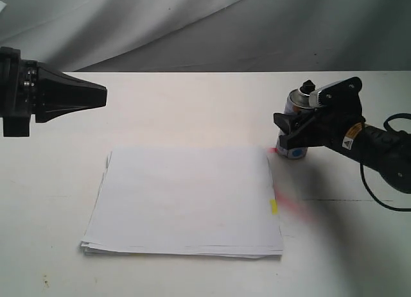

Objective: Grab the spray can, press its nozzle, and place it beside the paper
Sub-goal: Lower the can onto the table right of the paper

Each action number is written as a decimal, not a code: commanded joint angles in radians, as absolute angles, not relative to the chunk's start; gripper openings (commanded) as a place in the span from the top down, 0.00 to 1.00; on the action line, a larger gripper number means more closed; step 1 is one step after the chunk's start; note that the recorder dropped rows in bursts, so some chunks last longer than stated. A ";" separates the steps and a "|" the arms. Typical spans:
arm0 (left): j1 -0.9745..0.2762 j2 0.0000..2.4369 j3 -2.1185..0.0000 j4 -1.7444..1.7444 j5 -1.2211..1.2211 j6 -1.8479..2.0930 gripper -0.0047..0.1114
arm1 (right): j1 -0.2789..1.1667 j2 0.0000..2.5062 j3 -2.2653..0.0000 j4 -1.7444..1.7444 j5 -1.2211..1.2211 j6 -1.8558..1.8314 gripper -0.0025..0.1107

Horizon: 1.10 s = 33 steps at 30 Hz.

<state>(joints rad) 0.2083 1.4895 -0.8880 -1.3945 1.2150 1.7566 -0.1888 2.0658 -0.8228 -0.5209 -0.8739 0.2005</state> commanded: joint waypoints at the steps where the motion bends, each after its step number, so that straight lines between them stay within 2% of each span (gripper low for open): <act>1: 0.210 1.481 -0.884 -1.400 1.221 1.765 0.96 | -0.187 2.063 -0.835 -0.494 -0.928 0.192 0.98; 19: 0.210 1.481 -0.884 -1.400 1.221 1.762 0.96 | -0.170 2.063 -0.835 -0.486 -0.848 0.210 0.96; 23: 0.210 1.481 -0.884 -1.400 1.221 1.765 0.96 | -0.170 2.063 -0.835 -0.486 -0.848 0.210 0.81; 30: 0.210 1.481 -0.884 -1.400 1.221 1.765 0.96 | -0.170 2.063 -0.835 -0.486 -0.848 0.210 0.33; 33: 0.210 1.481 -0.884 -1.400 1.221 1.765 0.96 | -0.170 2.055 -0.835 -0.486 -0.848 0.210 0.20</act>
<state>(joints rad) 0.2083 1.4895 -0.8880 -1.3945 1.2150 1.7639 -0.1738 2.0666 -0.8272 -0.4898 -0.8371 0.2066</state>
